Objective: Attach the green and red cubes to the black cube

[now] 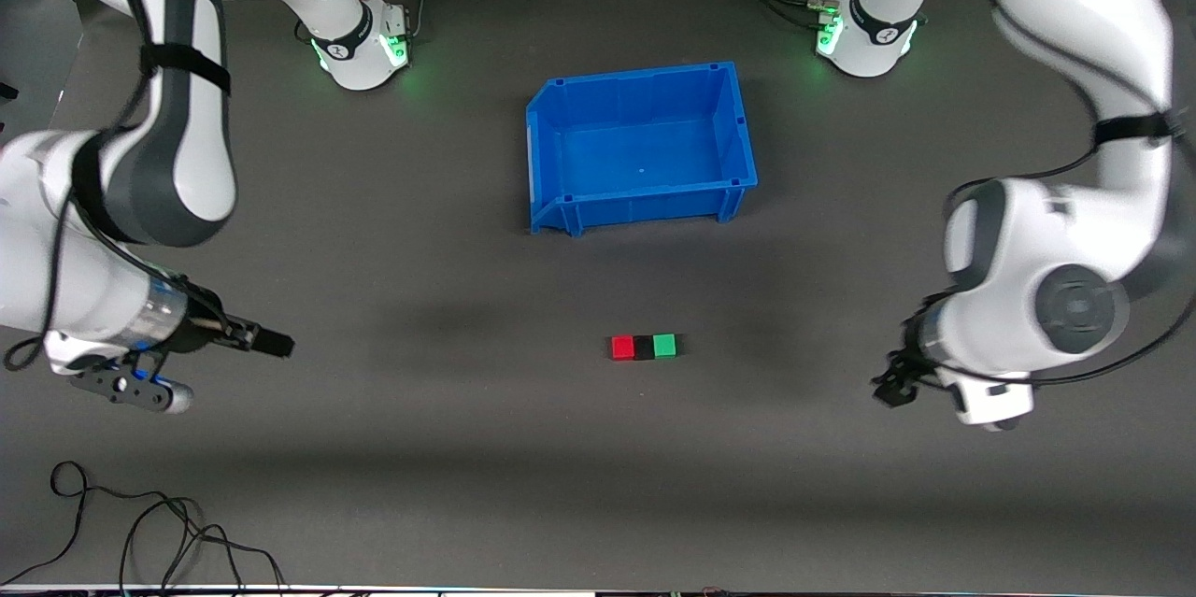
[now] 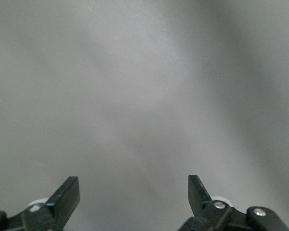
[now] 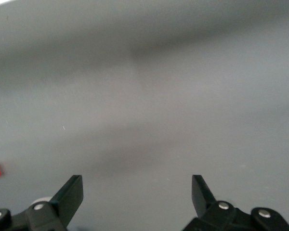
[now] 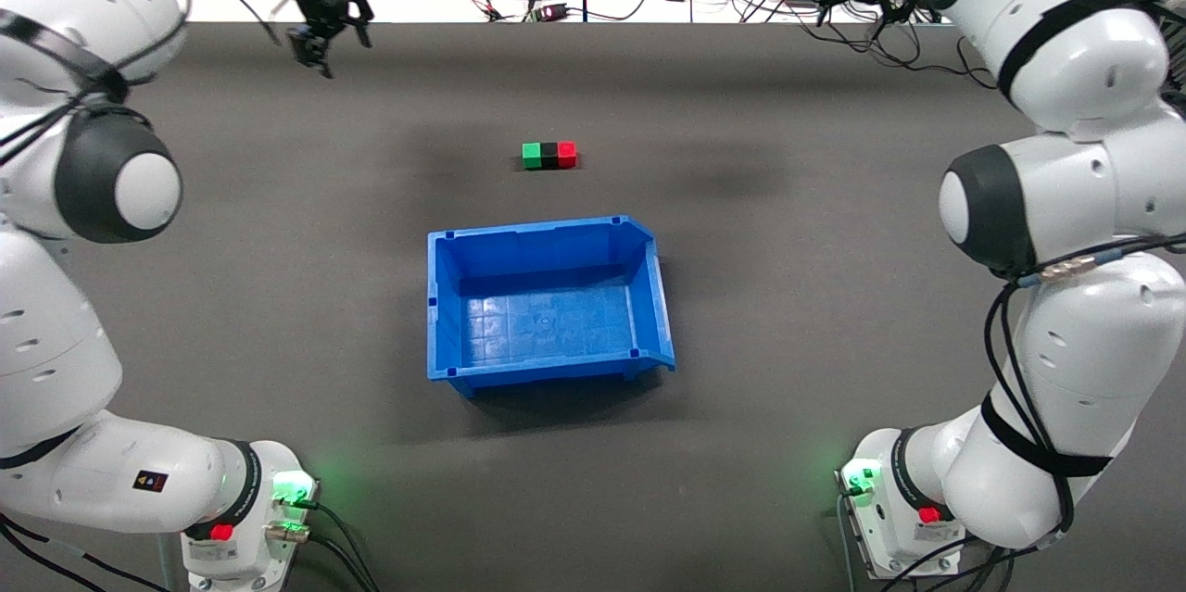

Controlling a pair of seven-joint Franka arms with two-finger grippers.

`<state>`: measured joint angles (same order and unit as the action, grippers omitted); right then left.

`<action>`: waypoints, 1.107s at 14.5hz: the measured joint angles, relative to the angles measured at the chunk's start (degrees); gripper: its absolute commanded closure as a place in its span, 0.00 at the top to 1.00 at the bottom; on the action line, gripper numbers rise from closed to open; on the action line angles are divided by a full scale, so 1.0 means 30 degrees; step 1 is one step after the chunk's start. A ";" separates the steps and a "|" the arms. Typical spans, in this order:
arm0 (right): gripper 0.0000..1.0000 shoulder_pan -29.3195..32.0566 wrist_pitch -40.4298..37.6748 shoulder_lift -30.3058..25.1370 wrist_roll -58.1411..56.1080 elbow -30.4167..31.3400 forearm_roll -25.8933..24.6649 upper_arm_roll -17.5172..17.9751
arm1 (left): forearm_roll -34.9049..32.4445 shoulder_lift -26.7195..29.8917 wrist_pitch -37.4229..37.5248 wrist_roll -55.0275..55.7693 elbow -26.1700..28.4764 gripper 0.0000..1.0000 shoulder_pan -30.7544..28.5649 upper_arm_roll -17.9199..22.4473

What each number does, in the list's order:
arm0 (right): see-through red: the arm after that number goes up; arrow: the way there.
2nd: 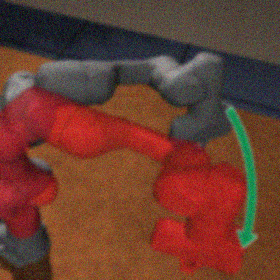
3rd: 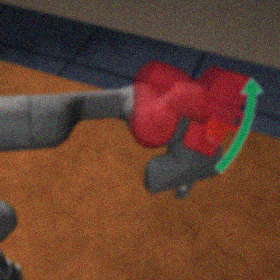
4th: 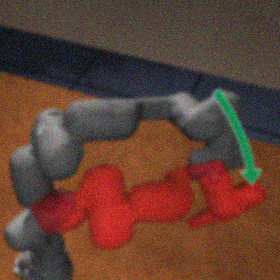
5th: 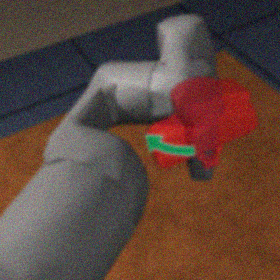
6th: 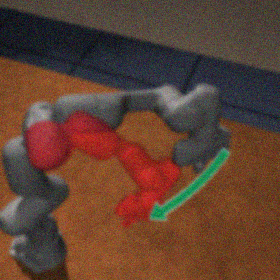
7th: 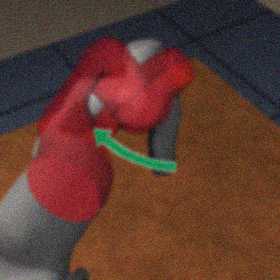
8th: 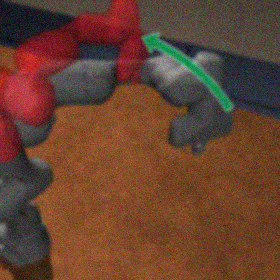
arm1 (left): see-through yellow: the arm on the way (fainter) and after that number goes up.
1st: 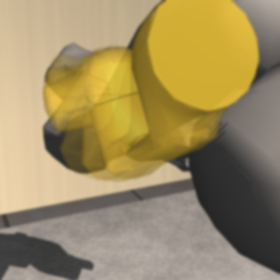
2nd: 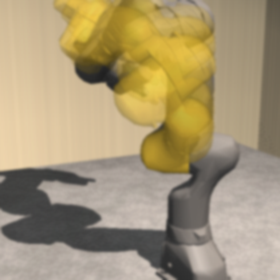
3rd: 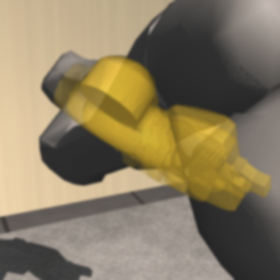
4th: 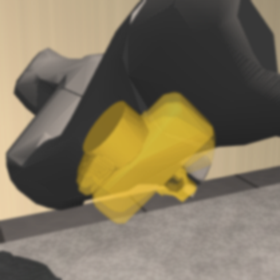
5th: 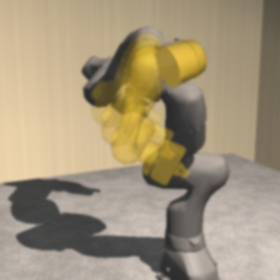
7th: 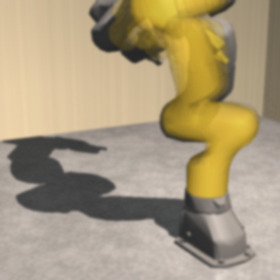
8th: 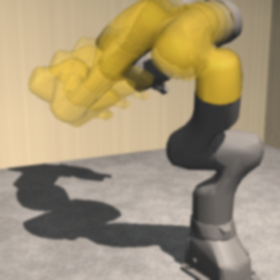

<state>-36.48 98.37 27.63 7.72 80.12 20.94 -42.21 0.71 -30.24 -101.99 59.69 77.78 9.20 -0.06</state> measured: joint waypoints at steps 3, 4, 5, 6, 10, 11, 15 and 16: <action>1.00 -0.0072 -0.0872 -0.1141 -0.1095 -0.0004 -0.1182 -0.0472 | 0.0000 0.1467 0.2127 -0.5941 0.0076 1.00 -0.1199 -0.0006; 1.00 -0.0131 -0.1025 -0.1639 -0.1190 0.0009 -0.1909 -0.0497 | 0.0000 0.1988 0.2719 -0.7981 0.0101 1.00 -0.1627 -0.0002; 1.00 -0.0199 -0.1132 -0.2125 -0.1200 0.0040 -0.2450 -0.0499 | 0.0000 0.2485 0.3058 -0.9925 0.0133 1.00 -0.2019 0.0004; 1.00 -0.0238 -0.1309 -0.2562 -0.1205 0.0079 -0.2762 -0.0501 | 0.0034 0.2979 0.3189 -1.1750 0.0159 1.00 -0.2450 0.0002; 1.00 -0.0425 -0.1323 -0.4018 -0.1356 0.0841 -0.4479 -0.0287 | 0.0520 0.4764 0.3698 -1.7060 0.0335 1.00 -0.3974 0.0005; 1.00 -0.0316 -0.1241 -0.4515 -0.1356 0.1196 -0.5144 0.0155 | 0.0519 0.5103 0.3683 -1.8009 0.0550 1.00 -0.4074 0.0003; 1.00 0.4293 -0.0723 -0.6920 -0.1355 0.2836 -0.6922 0.5752 | 0.0235 0.6481 0.1995 -2.0193 0.2608 1.00 -0.4070 -0.0094; 1.00 0.5820 -0.0672 -0.7361 -0.1356 0.3124 -0.7000 0.7269 | -0.0034 0.6948 0.1422 -2.0328 0.3402 1.00 -0.4044 -0.0128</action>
<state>-19.02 96.35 5.55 3.65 89.49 -0.05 -20.40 0.61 -9.40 -97.72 -1.29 87.98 -2.94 -0.44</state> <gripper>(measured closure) 0.000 0.000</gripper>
